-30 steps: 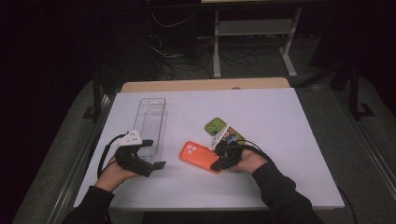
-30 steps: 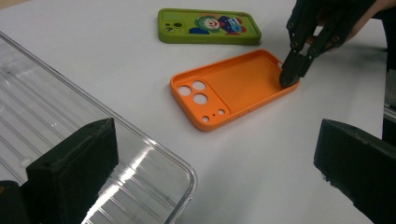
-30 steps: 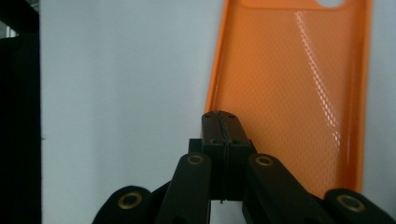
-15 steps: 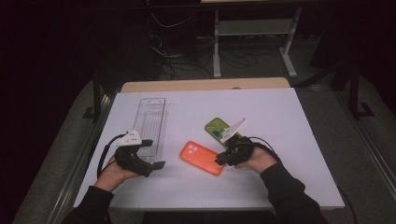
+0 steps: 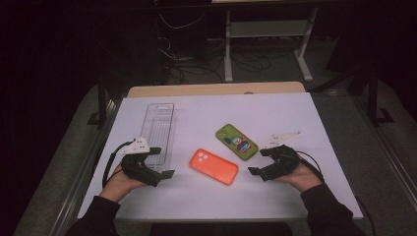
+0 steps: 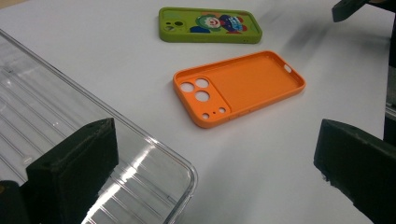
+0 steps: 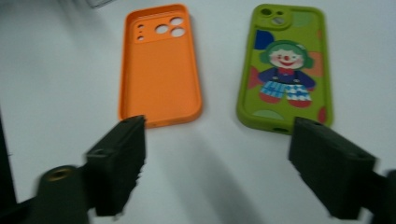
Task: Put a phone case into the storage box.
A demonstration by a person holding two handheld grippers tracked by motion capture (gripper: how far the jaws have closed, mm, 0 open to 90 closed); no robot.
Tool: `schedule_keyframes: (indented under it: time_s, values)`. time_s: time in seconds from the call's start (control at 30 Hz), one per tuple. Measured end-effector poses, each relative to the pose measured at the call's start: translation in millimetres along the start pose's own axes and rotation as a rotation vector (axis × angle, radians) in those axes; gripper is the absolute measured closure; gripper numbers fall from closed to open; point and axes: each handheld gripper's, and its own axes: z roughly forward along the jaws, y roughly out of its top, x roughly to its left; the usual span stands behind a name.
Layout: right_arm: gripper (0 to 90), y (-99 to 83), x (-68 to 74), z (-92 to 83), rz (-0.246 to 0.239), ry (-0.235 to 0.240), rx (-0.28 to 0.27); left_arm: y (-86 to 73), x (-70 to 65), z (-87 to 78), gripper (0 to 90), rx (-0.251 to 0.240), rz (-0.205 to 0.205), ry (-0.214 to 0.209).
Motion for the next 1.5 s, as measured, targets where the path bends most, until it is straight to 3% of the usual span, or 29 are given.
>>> schedule_keyframes:
  time_s: [0.17,0.33,0.57,0.67,0.9,1.13,1.3,1.5]
  values:
    - [0.0,-14.1,-2.1,-6.4,0.013,-0.041,-0.063,0.1,-0.4,-0.4,0.0,0.002,0.000,0.000]
    - [0.0,-25.8,-0.9,-10.7,0.026,-0.064,-0.094,0.0,-1.5,-0.5,0.0,-0.004,-0.008,-0.002]
    - [0.0,-29.2,-0.5,-10.2,0.034,-0.053,-0.089,0.0,-1.0,-0.3,0.0,0.000,0.000,-0.002]
    - [0.0,-23.9,-0.8,-11.7,0.028,-0.063,-0.089,-0.3,-1.0,0.5,0.0,0.003,-0.003,-0.004]
    - [0.0,-4.4,-4.1,-12.0,0.033,-0.034,-0.074,0.4,-2.3,0.9,0.0,0.004,0.003,-0.004]
    - [0.0,20.1,-1.9,-2.0,0.016,-0.005,-0.057,0.7,-0.5,-0.1,0.0,0.012,0.022,-0.002]
    - [0.0,33.9,1.7,8.3,0.011,0.022,-0.045,1.0,-1.4,-2.2,0.0,0.006,0.000,-0.004]
    - [0.0,50.3,5.8,26.6,0.005,0.040,-0.040,0.7,-0.9,-2.0,0.0,-0.005,0.002,-0.003]
